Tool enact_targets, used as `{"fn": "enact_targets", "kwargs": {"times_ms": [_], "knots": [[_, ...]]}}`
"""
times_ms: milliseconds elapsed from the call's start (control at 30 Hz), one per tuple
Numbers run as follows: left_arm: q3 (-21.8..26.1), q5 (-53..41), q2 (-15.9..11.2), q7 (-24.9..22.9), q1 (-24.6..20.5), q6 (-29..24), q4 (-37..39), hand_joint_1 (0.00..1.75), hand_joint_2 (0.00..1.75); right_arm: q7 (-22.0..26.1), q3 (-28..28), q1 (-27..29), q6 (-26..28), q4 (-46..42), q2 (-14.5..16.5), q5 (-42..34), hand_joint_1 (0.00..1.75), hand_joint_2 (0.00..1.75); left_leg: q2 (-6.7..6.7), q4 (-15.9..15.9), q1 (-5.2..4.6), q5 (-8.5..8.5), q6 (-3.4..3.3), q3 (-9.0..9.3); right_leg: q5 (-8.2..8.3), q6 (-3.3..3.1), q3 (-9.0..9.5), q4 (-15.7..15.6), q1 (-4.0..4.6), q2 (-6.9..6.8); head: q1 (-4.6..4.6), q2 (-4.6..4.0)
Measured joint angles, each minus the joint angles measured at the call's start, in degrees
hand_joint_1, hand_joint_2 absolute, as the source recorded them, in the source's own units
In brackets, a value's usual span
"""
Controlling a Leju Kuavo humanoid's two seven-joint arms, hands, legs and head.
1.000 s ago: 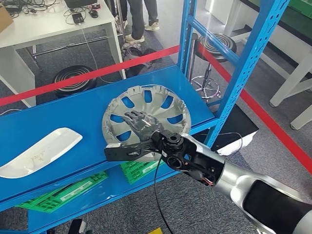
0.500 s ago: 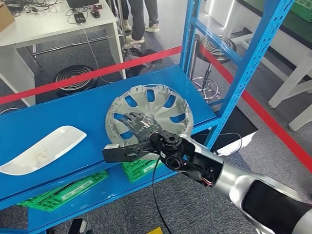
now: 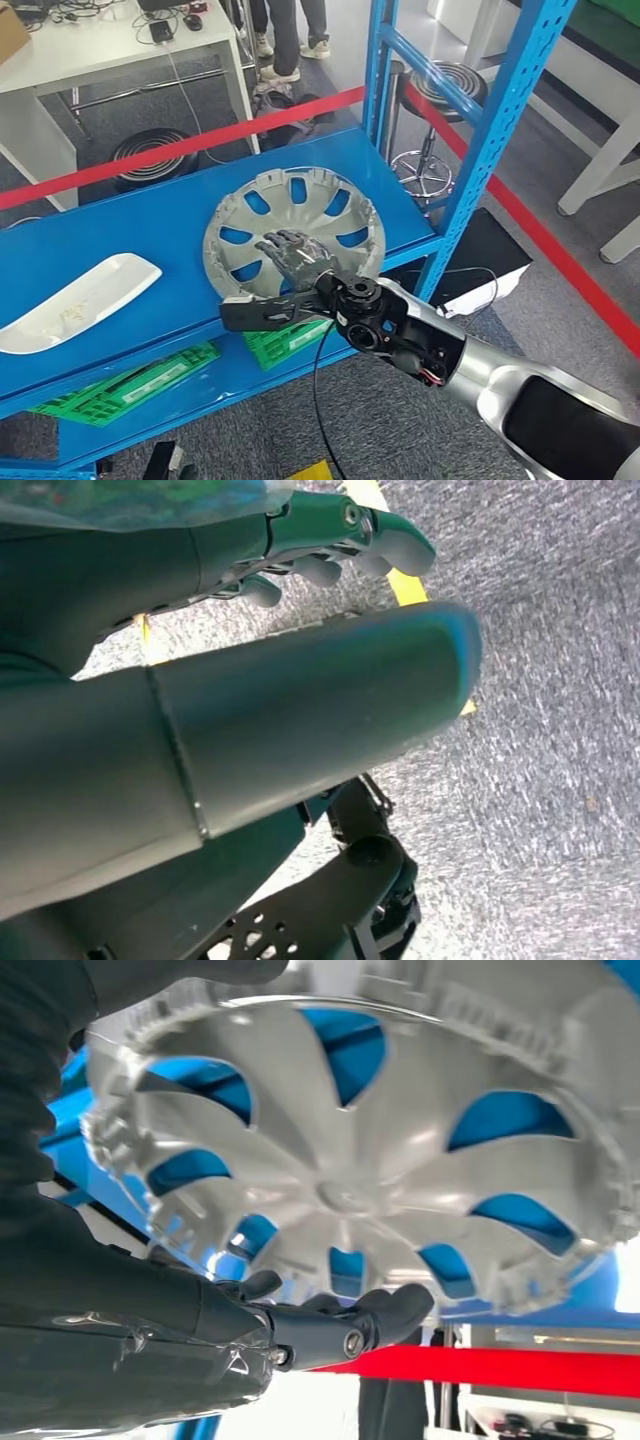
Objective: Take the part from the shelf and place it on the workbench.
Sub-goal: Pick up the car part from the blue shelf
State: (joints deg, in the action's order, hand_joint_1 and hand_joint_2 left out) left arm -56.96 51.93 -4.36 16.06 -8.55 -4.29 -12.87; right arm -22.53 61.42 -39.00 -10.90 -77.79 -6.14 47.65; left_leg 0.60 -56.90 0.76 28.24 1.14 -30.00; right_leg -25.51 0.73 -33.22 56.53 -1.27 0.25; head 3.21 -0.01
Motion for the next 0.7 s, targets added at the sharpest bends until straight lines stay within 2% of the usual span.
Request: {"fn": "enact_targets", "kwargs": {"times_ms": [33,100,133,167,200,233,267,333,367,467,500,533,567,633,667,700], "knots": [[0.0,0.0,0.0,0.0,0.0,0.0,0.0,0.00,0.00,0.0,0.0,0.0,0.0,0.0,0.0,0.0,0.00,1.75,-0.03,-2.2,0.04,1.67,0.22,-0.92,0.21,-0.43,-0.17,-0.1,-0.04,-0.03,-0.37,0.00],[0.0,0.0,0.0,0.0,0.0,0.0,0.0,0.00,0.00,-0.1,0.0,0.0,-0.1,0.0,0.0,0.0,0.00,1.75,-0.07,-9.6,0.05,5.89,0.45,-3.91,0.57,-1.06,-0.67,-0.2,0.16,-0.09,-1.14,0.01],[0.0,0.0,0.0,0.0,0.0,0.0,0.0,0.00,0.00,-0.1,0.1,0.0,-0.1,0.0,0.0,0.0,0.00,1.75,-0.08,-13.1,0.05,7.27,0.48,-5.30,0.76,-1.31,-0.95,-0.1,0.32,-0.10,-1.36,0.01],[0.0,0.0,0.0,0.0,0.1,0.0,0.0,0.00,0.00,-0.1,0.2,0.1,-0.2,0.0,0.0,0.0,0.00,1.75,-0.08,-15.0,0.04,7.58,0.43,-5.96,0.94,-1.48,-1.20,-0.1,0.46,-0.09,-1.45,0.01],[0.0,0.0,0.0,0.0,0.1,0.0,0.0,0.00,0.00,-0.2,0.2,0.1,-0.2,0.1,0.0,0.0,0.00,1.75,-0.09,-14.7,0.02,6.75,0.27,-5.60,1.13,-1.58,-1.41,-0.1,0.59,-0.05,-1.47,0.00],[0.0,0.0,0.0,0.0,0.1,0.0,0.0,0.00,0.00,-0.2,0.2,0.1,-0.2,0.1,0.0,0.0,0.00,1.75,-0.11,-12.1,-0.03,5.00,0.00,-4.12,1.33,-1.60,-1.54,-0.1,0.69,0.01,-1.50,0.00],[0.0,0.0,0.0,0.0,0.1,0.0,0.0,0.00,0.00,-0.2,0.2,0.1,-0.2,0.1,0.0,0.0,0.00,1.75,-0.16,-7.9,-0.11,2.97,-0.39,-1.83,1.52,-1.55,-1.62,-0.1,0.76,0.06,-1.53,0.01],[0.0,0.0,-0.1,0.0,0.0,0.0,0.0,0.00,0.00,-0.3,0.2,0.1,-0.2,0.1,0.0,0.0,0.00,1.75,-0.33,-0.5,-0.54,0.49,-1.07,2.06,2.00,-1.16,-1.77,-0.2,0.83,0.13,-1.49,0.01],[0.1,0.0,-0.1,0.0,0.0,0.0,0.0,0.00,0.00,-0.3,0.2,0.1,-0.2,0.1,0.0,0.0,0.00,1.75,-0.40,1.4,-0.80,0.12,-1.27,2.89,2.28,-0.86,-1.84,-0.2,0.80,0.13,-1.49,0.00],[0.1,0.0,-0.1,0.0,0.0,0.0,0.0,0.00,0.00,-0.3,0.2,0.1,-0.3,0.1,0.0,0.0,0.00,1.75,-0.34,2.3,-0.90,-0.73,-1.83,2.51,2.93,0.21,-2.11,-0.6,0.73,0.13,-1.55,0.01],[0.1,0.0,0.0,0.0,0.0,0.0,0.0,0.00,0.00,-0.3,0.2,0.1,-0.3,0.1,0.0,-0.1,0.00,1.75,-0.27,2.6,-0.73,-1.22,-2.13,2.28,2.21,0.57,-2.46,-0.1,0.73,0.11,-1.45,0.01],[0.1,0.0,0.0,0.0,0.0,0.0,0.0,0.00,0.00,-0.4,0.2,0.1,-0.3,0.1,0.0,-0.1,0.00,1.75,-0.18,2.9,-0.53,-1.71,-2.45,1.95,0.59,0.91,-3.17,1.5,0.72,0.10,-1.26,0.01],[0.1,0.0,0.0,0.0,0.0,0.0,0.0,0.00,0.00,-0.4,0.2,0.1,-0.3,0.1,0.0,-0.2,0.00,1.75,-0.07,3.1,-0.43,-2.09,-2.68,1.56,-1.77,1.21,-4.22,4.4,0.61,0.07,-1.03,0.00],[0.1,0.0,0.0,0.1,0.1,0.0,0.0,0.00,0.00,-0.4,0.2,0.3,-0.4,0.2,0.0,-0.2,0.00,1.75,0.00,3.1,-0.43,-2.65,-2.95,0.67,-6.17,1.75,-6.69,12.1,0.54,0.04,-0.59,-0.01],[0.1,0.0,0.1,0.1,0.2,0.0,0.0,0.00,0.00,-0.4,0.2,0.4,-0.4,0.3,0.0,-0.2,0.00,1.75,0.02,3.0,-0.43,-2.89,-2.93,0.29,-6.98,1.94,-7.27,14.8,0.51,0.02,-0.41,0.00],[0.1,0.0,0.1,0.2,0.3,0.0,0.0,0.00,0.00,-0.5,0.2,0.6,-0.5,0.4,0.0,-0.2,0.00,1.75,0.01,3.0,-0.42,-3.09,-2.86,-0.03,-6.68,2.06,-6.93,15.5,0.47,0.01,-0.19,0.00]]}}
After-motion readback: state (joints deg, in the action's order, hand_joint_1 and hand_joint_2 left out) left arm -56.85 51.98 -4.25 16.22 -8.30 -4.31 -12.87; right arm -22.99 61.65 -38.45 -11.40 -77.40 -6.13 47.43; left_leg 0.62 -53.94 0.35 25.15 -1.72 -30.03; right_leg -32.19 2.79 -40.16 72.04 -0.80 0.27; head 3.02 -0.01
